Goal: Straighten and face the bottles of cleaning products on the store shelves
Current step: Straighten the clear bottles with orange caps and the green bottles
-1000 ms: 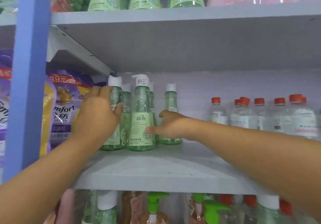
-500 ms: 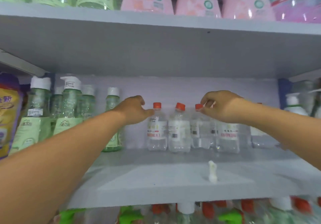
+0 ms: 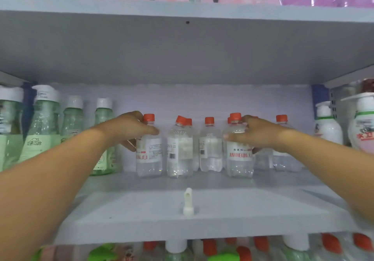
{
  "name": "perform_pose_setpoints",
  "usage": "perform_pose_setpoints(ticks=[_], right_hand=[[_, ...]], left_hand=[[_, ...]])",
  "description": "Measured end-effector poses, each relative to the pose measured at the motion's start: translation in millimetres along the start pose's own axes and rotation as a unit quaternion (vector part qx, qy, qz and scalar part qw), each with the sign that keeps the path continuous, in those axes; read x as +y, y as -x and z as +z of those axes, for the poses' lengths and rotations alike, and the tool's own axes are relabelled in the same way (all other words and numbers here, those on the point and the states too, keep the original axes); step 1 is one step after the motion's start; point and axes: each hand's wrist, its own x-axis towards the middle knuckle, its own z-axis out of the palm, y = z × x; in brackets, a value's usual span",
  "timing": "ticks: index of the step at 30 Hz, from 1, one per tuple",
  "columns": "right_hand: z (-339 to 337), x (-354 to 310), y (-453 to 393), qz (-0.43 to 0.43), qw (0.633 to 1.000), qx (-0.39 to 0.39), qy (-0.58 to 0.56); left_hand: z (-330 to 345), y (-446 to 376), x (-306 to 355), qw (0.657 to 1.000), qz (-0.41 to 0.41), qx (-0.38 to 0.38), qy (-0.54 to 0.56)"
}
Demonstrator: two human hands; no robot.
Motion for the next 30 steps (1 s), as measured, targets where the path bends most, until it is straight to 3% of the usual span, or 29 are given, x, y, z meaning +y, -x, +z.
perform_pose_setpoints(ticks=[7, 15, 17, 20, 22, 25, 27, 30], right_hand=[[-10.9, -0.1, -3.1, 0.018, 0.999, -0.035, 0.031], [-28.6, -16.3, 13.0, 0.093, 0.971, 0.007, 0.222], [-28.5, -23.5, 12.9, 0.079, 0.967, 0.026, 0.243], [-27.9, -46.3, 9.3, 0.005, 0.955, 0.125, 0.268], [-25.9, -66.8, 2.5, -0.095, 0.960, 0.135, 0.225], [-10.9, -100.7, -9.4, -0.196, 0.964, 0.085, 0.161], [1.2, -120.4, -24.4, -0.201, 0.956, 0.060, 0.205], [12.6, -133.9, -54.4, -0.154, 0.948, 0.032, 0.278]], left_hand=[[-27.1, 47.9, 17.7, 0.989, 0.070, -0.123, 0.052], [-42.1, 47.5, 29.9, 0.986, -0.010, -0.063, -0.151], [-50.4, 49.2, 31.2, 0.977, -0.051, -0.040, -0.204], [-58.0, 50.6, 39.4, 0.944, -0.072, -0.025, -0.321], [-51.9, 48.2, 54.6, 0.935, -0.004, 0.021, -0.354], [-23.0, 33.8, 87.2, 0.952, 0.136, 0.089, -0.260], [0.2, 19.1, 104.7, 0.952, 0.145, 0.057, -0.265], [22.1, -7.3, 115.5, 0.942, 0.066, -0.051, -0.325]])
